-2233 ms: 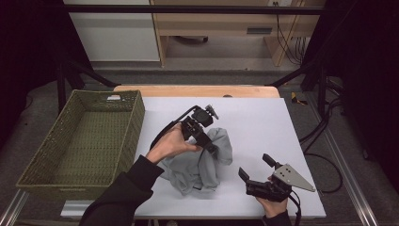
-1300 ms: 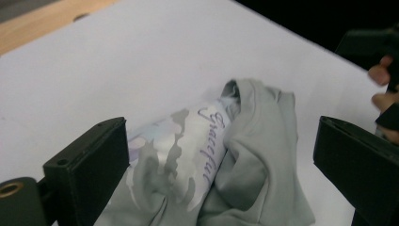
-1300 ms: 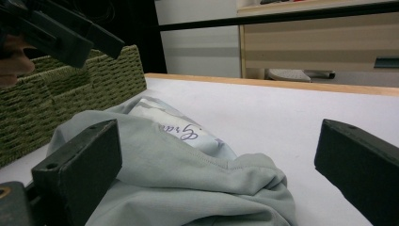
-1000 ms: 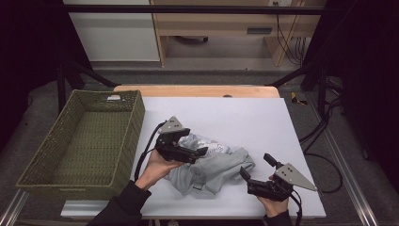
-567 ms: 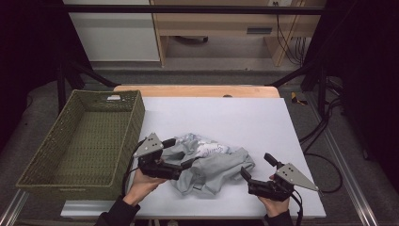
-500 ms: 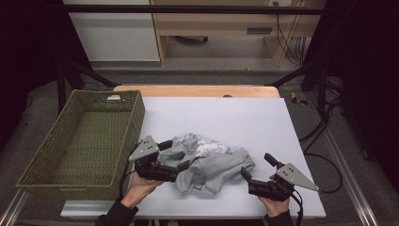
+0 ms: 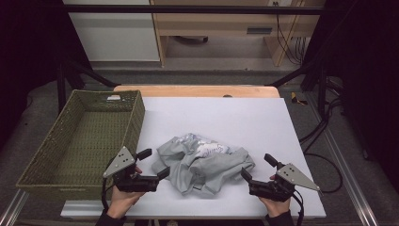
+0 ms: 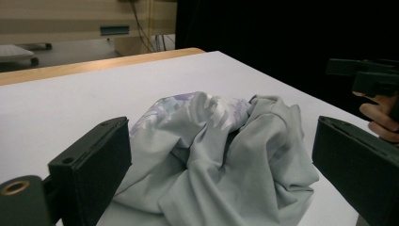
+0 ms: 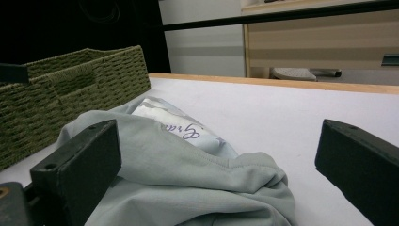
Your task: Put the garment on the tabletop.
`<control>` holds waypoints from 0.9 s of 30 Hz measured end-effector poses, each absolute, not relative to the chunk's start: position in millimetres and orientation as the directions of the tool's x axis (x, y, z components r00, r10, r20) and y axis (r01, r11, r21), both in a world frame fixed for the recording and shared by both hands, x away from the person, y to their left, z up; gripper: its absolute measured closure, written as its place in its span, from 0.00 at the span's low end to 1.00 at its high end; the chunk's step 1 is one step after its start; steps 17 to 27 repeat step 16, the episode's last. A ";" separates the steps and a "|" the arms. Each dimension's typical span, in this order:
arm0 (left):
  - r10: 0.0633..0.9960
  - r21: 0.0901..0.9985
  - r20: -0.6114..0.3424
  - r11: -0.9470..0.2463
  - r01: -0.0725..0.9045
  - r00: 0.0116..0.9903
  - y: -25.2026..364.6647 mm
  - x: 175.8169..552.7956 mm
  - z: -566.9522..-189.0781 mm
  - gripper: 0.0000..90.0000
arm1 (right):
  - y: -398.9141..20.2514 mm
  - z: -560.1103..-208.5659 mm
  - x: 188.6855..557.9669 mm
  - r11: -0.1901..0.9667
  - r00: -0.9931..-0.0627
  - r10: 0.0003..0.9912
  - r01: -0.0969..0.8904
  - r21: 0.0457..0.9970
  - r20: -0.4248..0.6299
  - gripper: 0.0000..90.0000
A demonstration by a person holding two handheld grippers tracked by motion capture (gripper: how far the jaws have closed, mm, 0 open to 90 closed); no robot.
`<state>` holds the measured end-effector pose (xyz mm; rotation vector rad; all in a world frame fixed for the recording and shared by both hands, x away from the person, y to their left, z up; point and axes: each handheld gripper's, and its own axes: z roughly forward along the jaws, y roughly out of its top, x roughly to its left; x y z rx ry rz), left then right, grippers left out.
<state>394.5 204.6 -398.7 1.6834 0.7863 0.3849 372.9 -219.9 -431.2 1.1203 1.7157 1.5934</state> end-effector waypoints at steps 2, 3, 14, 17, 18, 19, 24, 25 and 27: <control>0.684 0.952 -0.158 -0.087 0.294 0.712 208.7 391.3 -401.0 0.05 | -220.6 -430.2 371.6 -0.046 -0.507 0.849 0.211 0.976 0.150 0.01; 0.687 0.952 -0.158 -0.084 0.293 0.709 210.2 390.1 -402.0 0.05 | -220.6 -429.9 371.3 -0.052 -0.506 0.849 0.210 0.976 0.154 0.01; 0.717 0.950 -0.167 -0.068 0.306 0.677 220.7 382.5 -406.9 0.05 | -223.9 -431.2 370.8 -0.047 -0.513 0.844 0.225 0.973 0.159 0.01; 0.717 0.949 -0.165 -0.072 0.307 0.677 219.9 382.1 -407.6 0.05 | -223.9 -430.9 370.7 -0.047 -0.517 0.841 0.223 0.974 0.159 0.01; 0.717 0.949 -0.165 -0.072 0.307 0.677 219.9 382.1 -407.6 0.05 | -223.9 -430.9 370.7 -0.047 -0.517 0.841 0.223 0.974 0.159 0.01; 0.717 0.949 -0.165 -0.072 0.307 0.677 219.9 382.1 -407.6 0.05 | -223.9 -430.9 370.7 -0.047 -0.517 0.841 0.223 0.974 0.159 0.01; 0.717 0.949 -0.165 -0.072 0.307 0.677 219.9 382.1 -407.6 0.05 | -223.9 -430.9 370.7 -0.047 -0.517 0.841 0.223 0.974 0.159 0.01; 0.717 0.949 -0.165 -0.072 0.307 0.677 219.9 382.1 -407.6 0.05 | -223.9 -430.9 370.7 -0.047 -0.517 0.841 0.223 0.974 0.159 0.01; 0.717 0.949 -0.165 -0.072 0.307 0.677 219.9 382.1 -407.6 0.05 | -223.9 -430.9 370.7 -0.047 -0.517 0.841 0.223 0.974 0.159 0.01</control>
